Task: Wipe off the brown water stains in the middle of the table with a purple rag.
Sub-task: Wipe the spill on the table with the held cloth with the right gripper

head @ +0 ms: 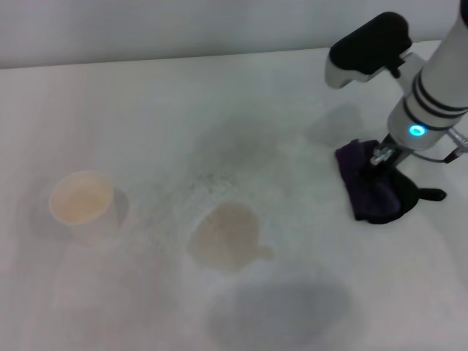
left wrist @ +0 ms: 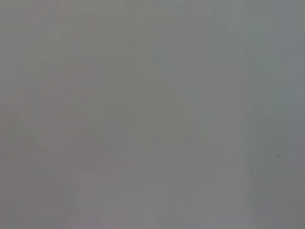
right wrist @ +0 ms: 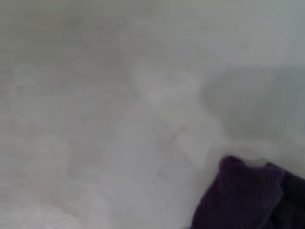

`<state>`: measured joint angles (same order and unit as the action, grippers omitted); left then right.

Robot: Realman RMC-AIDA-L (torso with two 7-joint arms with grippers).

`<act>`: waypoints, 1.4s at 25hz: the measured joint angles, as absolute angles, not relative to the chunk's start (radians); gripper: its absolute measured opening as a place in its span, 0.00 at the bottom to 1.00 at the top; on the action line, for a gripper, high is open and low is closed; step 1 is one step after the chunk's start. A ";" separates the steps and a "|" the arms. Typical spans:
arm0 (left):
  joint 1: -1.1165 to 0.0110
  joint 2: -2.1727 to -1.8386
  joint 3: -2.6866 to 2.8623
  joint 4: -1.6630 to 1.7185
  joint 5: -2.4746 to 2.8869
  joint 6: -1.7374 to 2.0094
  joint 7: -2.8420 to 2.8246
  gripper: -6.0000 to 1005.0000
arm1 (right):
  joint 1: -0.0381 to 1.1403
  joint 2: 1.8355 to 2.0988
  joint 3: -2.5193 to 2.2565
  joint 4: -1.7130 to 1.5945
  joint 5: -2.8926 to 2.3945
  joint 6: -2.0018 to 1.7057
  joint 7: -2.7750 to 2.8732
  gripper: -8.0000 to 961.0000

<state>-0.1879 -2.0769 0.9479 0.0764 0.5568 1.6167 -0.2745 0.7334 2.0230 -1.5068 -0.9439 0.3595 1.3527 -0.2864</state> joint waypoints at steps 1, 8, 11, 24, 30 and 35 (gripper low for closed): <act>-0.188 -2.077 0.948 0.076 0.557 1.617 -0.275 0.89 | 0.733 2.024 -1.523 -0.947 0.371 1.353 -0.283 0.11; -0.192 -2.079 0.950 0.075 0.557 1.623 -0.275 0.89 | 0.722 2.025 -1.682 -1.072 0.459 1.361 -0.201 0.10; -0.194 -2.079 0.951 0.075 0.557 1.623 -0.275 0.89 | 0.727 2.025 -1.746 -1.108 0.502 1.371 -0.173 0.10; -0.197 -2.080 0.953 0.075 0.561 1.625 -0.277 0.89 | 0.813 2.028 -1.995 -1.145 0.744 1.318 -0.132 0.10; -0.206 -2.079 0.952 0.075 0.558 1.624 -0.276 0.89 | 0.874 2.028 -2.106 -1.143 0.871 1.268 -0.156 0.10; -0.212 -2.078 0.948 0.075 0.557 1.621 -0.276 0.89 | 0.908 2.028 -2.147 -1.117 0.939 1.237 -0.191 0.10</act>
<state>-0.2119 -2.0784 0.9477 0.0751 0.5572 1.6209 -0.2760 0.9077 2.0279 -2.1466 -1.1172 0.9390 1.2368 -0.1911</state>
